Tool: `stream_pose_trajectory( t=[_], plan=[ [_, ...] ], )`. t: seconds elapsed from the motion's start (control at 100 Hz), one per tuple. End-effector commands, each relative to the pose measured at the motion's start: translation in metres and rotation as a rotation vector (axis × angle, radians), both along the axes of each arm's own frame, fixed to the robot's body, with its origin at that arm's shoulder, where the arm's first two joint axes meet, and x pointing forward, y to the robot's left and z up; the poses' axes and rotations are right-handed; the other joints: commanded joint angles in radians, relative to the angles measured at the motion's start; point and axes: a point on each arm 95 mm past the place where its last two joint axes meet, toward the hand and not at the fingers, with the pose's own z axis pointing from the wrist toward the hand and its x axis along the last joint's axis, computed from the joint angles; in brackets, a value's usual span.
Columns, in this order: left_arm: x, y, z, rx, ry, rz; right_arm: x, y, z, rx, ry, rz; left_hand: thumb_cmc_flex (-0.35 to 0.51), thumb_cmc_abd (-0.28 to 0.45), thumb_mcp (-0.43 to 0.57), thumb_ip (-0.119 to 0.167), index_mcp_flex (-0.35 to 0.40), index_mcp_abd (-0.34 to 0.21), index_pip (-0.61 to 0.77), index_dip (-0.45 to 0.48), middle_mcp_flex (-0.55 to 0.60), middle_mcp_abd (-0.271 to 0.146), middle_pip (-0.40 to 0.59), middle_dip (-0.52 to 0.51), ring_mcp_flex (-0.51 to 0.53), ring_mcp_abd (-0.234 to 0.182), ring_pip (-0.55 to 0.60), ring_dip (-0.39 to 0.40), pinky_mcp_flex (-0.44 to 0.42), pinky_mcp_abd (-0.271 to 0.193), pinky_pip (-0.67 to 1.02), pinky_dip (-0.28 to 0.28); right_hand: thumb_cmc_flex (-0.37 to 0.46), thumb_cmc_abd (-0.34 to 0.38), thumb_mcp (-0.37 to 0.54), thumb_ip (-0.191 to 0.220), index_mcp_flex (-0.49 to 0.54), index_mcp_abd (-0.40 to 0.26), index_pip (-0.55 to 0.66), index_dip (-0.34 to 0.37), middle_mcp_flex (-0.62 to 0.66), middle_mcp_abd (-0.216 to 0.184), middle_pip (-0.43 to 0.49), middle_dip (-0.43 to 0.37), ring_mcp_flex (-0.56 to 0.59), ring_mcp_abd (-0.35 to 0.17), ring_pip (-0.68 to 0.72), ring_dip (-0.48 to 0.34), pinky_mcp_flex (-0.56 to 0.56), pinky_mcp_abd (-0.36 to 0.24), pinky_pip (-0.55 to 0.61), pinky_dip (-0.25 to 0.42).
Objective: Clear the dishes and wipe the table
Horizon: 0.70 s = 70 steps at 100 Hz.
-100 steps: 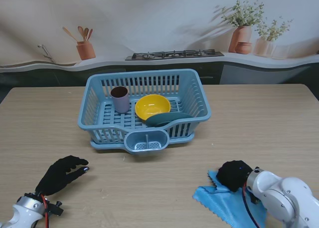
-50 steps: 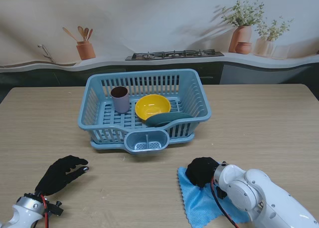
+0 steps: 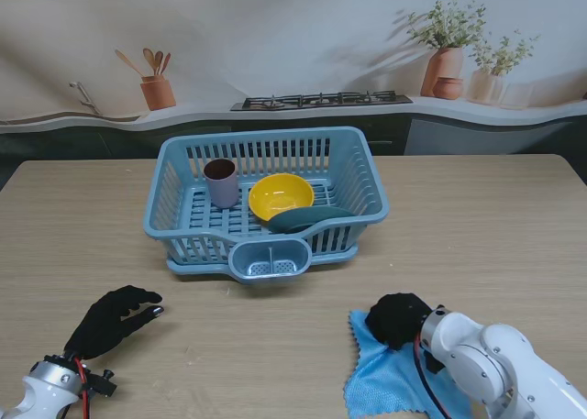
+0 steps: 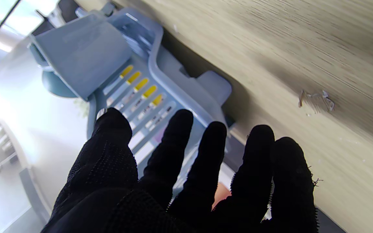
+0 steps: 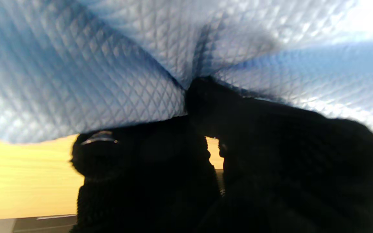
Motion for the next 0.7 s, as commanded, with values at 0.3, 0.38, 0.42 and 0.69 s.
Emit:
stream_pose_trajectory(
  t=[0.3, 0.38, 0.42, 0.69],
  plan=[
    [-0.002, -0.003, -0.001, -0.001, 0.009, -0.01, -0.012, -0.075, -0.018, -0.197, -0.018, -0.08, 0.018, 0.023, 0.0, 0.017, -0.01, -0.017, 0.002, 0.005, -0.002, -0.02, -0.003, -0.021, 0.001, -0.007, -0.005, -0.002, -0.005, -0.018, -0.016, -0.011, 0.042, 0.014, 0.024, 0.014, 0.005, 0.061, -0.02, -0.019, -0.001, -0.016, -0.085, -0.067, 0.015, 0.028, 0.044, -0.008, 0.012, -0.113, 0.021, -0.01],
    [-0.002, -0.003, -0.001, -0.001, 0.01, -0.01, -0.011, -0.075, -0.021, -0.2, -0.018, -0.089, 0.018, 0.024, -0.002, 0.017, -0.008, -0.018, 0.003, 0.005, -0.001, -0.021, -0.003, -0.021, 0.002, -0.006, -0.004, -0.002, -0.005, -0.018, -0.016, -0.011, 0.041, 0.014, 0.025, 0.013, 0.006, 0.061, -0.02, -0.018, -0.001, -0.014, -0.086, -0.067, 0.017, 0.028, 0.044, -0.008, 0.014, -0.112, 0.022, -0.01],
    [-0.002, -0.003, -0.001, -0.001, 0.01, -0.01, -0.01, -0.073, -0.021, -0.199, -0.016, -0.088, 0.02, 0.023, -0.002, 0.018, -0.009, -0.018, 0.002, 0.005, -0.001, -0.021, -0.003, -0.021, 0.002, -0.008, -0.005, -0.002, -0.005, -0.018, -0.016, -0.011, 0.041, 0.014, 0.025, 0.013, 0.006, 0.061, -0.021, -0.018, 0.0, -0.015, -0.086, -0.066, 0.017, 0.027, 0.044, -0.007, 0.014, -0.112, 0.021, -0.01],
    [-0.002, -0.002, -0.003, -0.005, 0.005, -0.002, -0.004, -0.034, -0.025, -0.122, 0.023, -0.063, 0.022, 0.024, -0.005, 0.018, -0.011, -0.018, 0.002, 0.005, -0.001, -0.022, -0.004, -0.021, 0.001, -0.008, -0.006, -0.003, -0.005, -0.018, -0.016, -0.011, 0.041, 0.016, 0.025, 0.013, 0.006, 0.061, -0.022, -0.016, -0.001, -0.016, -0.089, -0.061, 0.017, 0.027, 0.043, -0.006, 0.016, -0.112, 0.02, -0.011]
  ],
)
